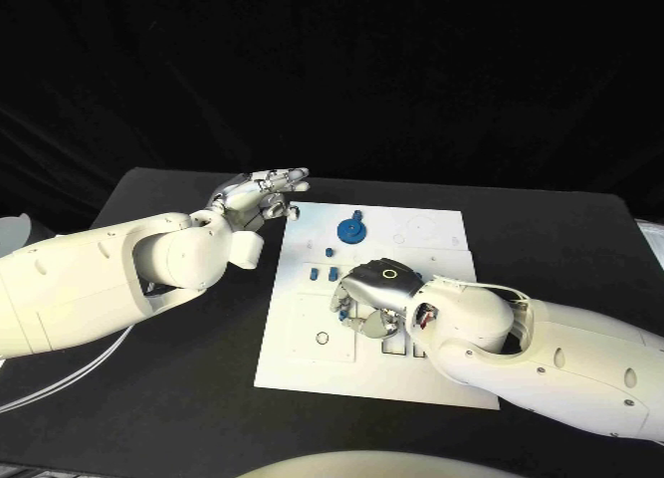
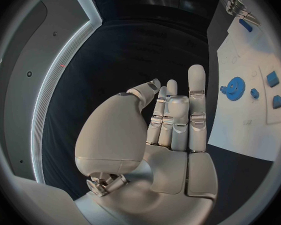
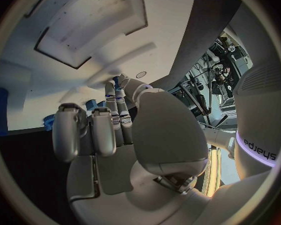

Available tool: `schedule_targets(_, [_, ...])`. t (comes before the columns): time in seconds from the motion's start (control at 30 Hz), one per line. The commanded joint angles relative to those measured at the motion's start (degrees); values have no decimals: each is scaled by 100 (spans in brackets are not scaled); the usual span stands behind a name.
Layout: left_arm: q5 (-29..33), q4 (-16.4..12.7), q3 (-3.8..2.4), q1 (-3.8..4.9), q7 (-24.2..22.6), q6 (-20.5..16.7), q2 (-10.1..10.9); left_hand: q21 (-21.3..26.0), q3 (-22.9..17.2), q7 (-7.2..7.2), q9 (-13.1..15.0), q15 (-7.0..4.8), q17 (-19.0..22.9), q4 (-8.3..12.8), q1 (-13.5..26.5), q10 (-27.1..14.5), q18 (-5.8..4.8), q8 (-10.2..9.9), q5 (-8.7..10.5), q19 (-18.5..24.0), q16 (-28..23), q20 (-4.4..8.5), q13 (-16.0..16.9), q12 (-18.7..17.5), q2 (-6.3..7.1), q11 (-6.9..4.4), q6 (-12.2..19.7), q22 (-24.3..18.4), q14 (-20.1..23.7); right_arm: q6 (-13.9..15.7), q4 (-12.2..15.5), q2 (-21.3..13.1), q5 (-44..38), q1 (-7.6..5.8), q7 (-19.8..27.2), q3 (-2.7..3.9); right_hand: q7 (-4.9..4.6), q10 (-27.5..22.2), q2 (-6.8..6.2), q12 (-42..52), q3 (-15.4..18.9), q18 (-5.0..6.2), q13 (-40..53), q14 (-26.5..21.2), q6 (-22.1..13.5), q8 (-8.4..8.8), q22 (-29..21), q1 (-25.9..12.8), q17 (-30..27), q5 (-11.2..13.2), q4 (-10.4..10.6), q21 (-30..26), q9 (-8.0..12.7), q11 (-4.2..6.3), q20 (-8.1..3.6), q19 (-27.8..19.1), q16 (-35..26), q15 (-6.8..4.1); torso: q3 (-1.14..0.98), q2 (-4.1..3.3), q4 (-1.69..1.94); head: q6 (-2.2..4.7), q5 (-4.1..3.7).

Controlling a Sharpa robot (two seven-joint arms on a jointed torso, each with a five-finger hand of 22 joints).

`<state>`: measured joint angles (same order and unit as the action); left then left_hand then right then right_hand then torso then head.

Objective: Assemble the parts on the task board

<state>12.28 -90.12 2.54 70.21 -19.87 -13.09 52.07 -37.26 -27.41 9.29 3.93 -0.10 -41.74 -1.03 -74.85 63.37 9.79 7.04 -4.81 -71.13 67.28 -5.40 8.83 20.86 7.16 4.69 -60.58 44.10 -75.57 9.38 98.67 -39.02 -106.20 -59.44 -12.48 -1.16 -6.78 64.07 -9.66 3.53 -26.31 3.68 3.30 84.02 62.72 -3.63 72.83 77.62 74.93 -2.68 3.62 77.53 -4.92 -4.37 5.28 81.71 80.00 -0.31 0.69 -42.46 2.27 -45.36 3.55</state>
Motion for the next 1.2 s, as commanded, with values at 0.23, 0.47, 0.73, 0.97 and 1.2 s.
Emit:
schedule_targets(0.23, [-44, -10, -3, 2, 15, 135, 4, 25, 9, -6, -6, 13, 15, 39, -16, -53, 59, 24, -20, 18, -13, -34, 6, 36, -16, 5, 47, -8, 48, 342, -2, -42, -181, 28, -162, -30, 5, -310, 34, 87, 227, 87, 45, 292, -129, -4, -237, 23, -89, -12, -2, -206, 47, -153, 107, -102, -84, 137, -7, 1, -1, 22, -10])
schedule_targets(0.47, [-49, -1, -1, 2, 21, 142, 7, 28, 9, -5, -6, 16, 34, 40, -15, -64, 59, 25, -20, 20, -21, -36, 7, 41, -20, 6, 50, -9, 57, 629, 228, -295, -159, 29, -101, 12, -24, -189, 92, 219, 262, 90, 61, 279, -90, -17, -231, 97, -153, -15, -17, -204, 46, -113, 116, -69, -131, 106, -6, 0, 1, 37, -39])
schedule_targets(0.73, [-49, -1, 3, 2, 26, 144, 13, 28, 9, -5, -6, 16, 34, 40, -15, -64, 59, 25, -20, 20, -21, -36, 7, 41, -20, 6, 50, -9, 57, 572, 602, -962, 42, -187, -220, 166, 16, -192, 19, 258, 347, 93, 46, 275, -95, -6, -254, 81, -188, -11, -5, -225, 53, -111, 113, -62, -156, 98, -2, -2, -1, 92, -119])
schedule_targets(0.97, [-50, -8, 5, 2, 28, 137, 16, 28, 9, -5, -6, 16, 34, 40, -15, -64, 59, 25, -20, 20, -21, -36, 7, 41, -20, 6, 50, -9, 57, 178, 631, -1494, 171, -444, -373, 204, 123, -374, -107, 202, 568, 93, 29, 275, -250, 15, -277, 58, -207, -7, 45, -250, 92, -137, 134, -53, -170, 120, 11, 11, -18, 127, -162])
schedule_targets(1.2, [-50, -7, 6, 2, 28, 139, 8, 28, 9, -5, -6, 16, 34, 40, -15, -64, 59, 25, -20, 20, -21, -36, 7, 41, -20, 6, 50, -9, 57, -65, 594, -1671, 140, -485, -401, 208, 207, -420, -125, 206, 758, 96, 37, 275, -324, 9, -298, 109, -230, -7, 100, -272, 102, -129, 135, -47, -185, 120, 1, 10, -21, 147, -175])
